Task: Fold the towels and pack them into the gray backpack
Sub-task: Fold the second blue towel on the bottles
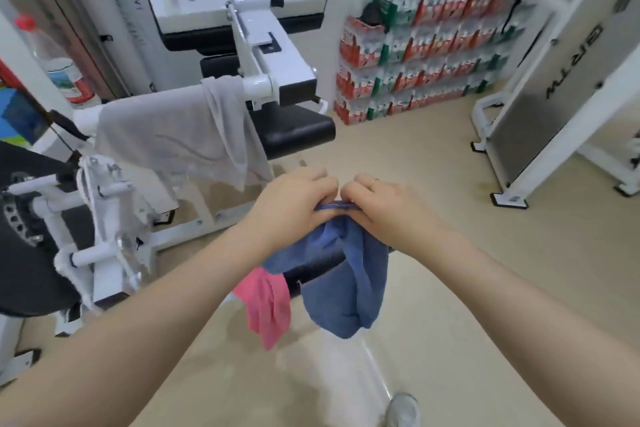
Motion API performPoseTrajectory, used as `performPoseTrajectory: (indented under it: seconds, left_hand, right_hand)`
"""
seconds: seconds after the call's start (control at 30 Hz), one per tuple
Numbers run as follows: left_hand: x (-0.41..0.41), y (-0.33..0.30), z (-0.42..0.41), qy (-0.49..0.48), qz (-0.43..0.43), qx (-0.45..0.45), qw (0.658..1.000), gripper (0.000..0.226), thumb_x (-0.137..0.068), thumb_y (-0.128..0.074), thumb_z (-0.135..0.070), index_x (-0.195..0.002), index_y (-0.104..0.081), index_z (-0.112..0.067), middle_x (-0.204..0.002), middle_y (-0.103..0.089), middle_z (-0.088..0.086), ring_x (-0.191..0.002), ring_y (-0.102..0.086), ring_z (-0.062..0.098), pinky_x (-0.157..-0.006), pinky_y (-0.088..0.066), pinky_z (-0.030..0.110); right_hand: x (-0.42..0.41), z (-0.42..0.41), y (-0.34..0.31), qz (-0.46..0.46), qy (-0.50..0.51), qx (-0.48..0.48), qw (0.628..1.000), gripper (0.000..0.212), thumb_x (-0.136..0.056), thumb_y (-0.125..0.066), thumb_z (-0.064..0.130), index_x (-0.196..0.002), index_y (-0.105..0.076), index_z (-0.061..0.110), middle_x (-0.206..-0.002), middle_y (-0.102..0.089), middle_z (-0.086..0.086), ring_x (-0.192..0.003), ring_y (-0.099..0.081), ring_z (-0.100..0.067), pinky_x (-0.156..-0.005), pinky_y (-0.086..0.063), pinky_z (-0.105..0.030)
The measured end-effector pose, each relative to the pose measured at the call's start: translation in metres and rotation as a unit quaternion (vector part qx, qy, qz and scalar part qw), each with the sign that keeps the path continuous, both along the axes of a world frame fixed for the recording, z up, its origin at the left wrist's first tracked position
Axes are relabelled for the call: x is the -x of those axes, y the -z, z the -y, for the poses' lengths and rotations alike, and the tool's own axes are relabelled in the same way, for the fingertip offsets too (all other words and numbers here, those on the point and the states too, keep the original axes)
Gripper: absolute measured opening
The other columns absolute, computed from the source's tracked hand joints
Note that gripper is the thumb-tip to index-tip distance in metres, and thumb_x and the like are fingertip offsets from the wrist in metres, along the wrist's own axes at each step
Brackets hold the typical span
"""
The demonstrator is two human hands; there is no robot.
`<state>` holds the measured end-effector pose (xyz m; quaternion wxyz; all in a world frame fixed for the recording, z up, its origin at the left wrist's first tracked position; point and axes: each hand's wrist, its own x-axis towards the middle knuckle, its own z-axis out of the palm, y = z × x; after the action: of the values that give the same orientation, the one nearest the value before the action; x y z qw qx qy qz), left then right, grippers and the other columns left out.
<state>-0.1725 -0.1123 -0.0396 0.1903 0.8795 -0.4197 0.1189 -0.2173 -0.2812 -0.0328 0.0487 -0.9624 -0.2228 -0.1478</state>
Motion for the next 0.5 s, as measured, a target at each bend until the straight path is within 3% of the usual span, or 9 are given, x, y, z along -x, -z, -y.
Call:
performPoseTrajectory:
  seconds: [0.07,0.17,0.27,0.4,0.47,0.5]
  left_hand:
    - [-0.009,0.003,0.038,0.084,0.083,0.023,0.993,0.033,-0.086,-0.047,-0.047,-0.068,-0.032,-0.024,-0.058,-0.045,0.005,-0.059,-0.041,0.019,-0.054,-0.029,0.025]
    - [-0.016,0.004,0.103,0.166,0.091,0.059,0.980,0.032,-0.093,-0.033,-0.047,-0.071,-0.030,-0.024,-0.053,-0.045,0.003,-0.061,-0.029,0.013,-0.053,-0.023,0.023]
    - [-0.021,-0.001,0.164,0.184,0.065,0.063,0.979,0.032,-0.092,-0.036,-0.049,-0.073,-0.033,-0.024,-0.056,-0.044,0.000,-0.063,-0.032,0.012,-0.053,-0.025,0.024]
    - [-0.036,-0.007,0.227,0.145,-0.103,0.037,0.983,0.027,-0.082,-0.048,-0.048,-0.071,-0.033,-0.029,-0.056,-0.032,-0.013,-0.061,-0.033,0.006,-0.054,-0.029,0.014]
    - [-0.044,0.001,0.252,0.110,-0.190,0.011,0.976,0.029,-0.083,-0.053,-0.047,-0.069,-0.034,-0.029,-0.054,-0.036,-0.012,-0.056,-0.037,0.004,-0.055,-0.031,0.016]
    - [-0.050,0.007,0.264,0.087,-0.218,-0.010,0.972,0.031,-0.084,-0.056,-0.043,-0.068,-0.035,-0.029,-0.055,-0.037,-0.010,-0.055,-0.037,0.004,-0.054,-0.030,0.017]
  right_hand:
    - [-0.001,0.049,0.003,-0.104,-0.005,-0.162,0.981,0.010,-0.085,-0.056,0.026,-0.081,-0.055,0.016,-0.072,-0.054,0.001,-0.061,-0.049,-0.017,-0.055,-0.034,-0.024]
    - [0.000,0.119,-0.003,-0.330,-0.004,-0.397,0.856,0.020,-0.085,-0.063,0.011,-0.071,-0.053,0.022,-0.066,-0.053,0.011,-0.062,-0.048,-0.006,-0.060,-0.039,-0.017]
    - [-0.004,0.183,-0.003,-0.408,-0.011,-0.534,0.741,0.026,-0.084,-0.062,0.005,-0.064,-0.053,0.018,-0.059,-0.054,0.011,-0.057,-0.049,-0.003,-0.055,-0.038,-0.013]
    - [-0.021,0.248,0.005,-0.495,0.030,-0.600,0.627,0.021,-0.074,-0.057,0.017,-0.053,-0.054,0.021,-0.055,-0.052,0.004,-0.052,-0.047,-0.010,-0.049,-0.033,-0.021]
    - [-0.032,0.278,0.013,-0.543,0.042,-0.588,0.598,0.021,-0.074,-0.056,0.015,-0.054,-0.056,0.020,-0.056,-0.053,0.004,-0.052,-0.048,-0.011,-0.049,-0.035,-0.021]
    - [-0.039,0.291,0.017,-0.555,0.055,-0.570,0.603,0.020,-0.078,-0.057,0.014,-0.058,-0.057,0.019,-0.057,-0.054,0.004,-0.054,-0.049,-0.011,-0.050,-0.037,-0.020]
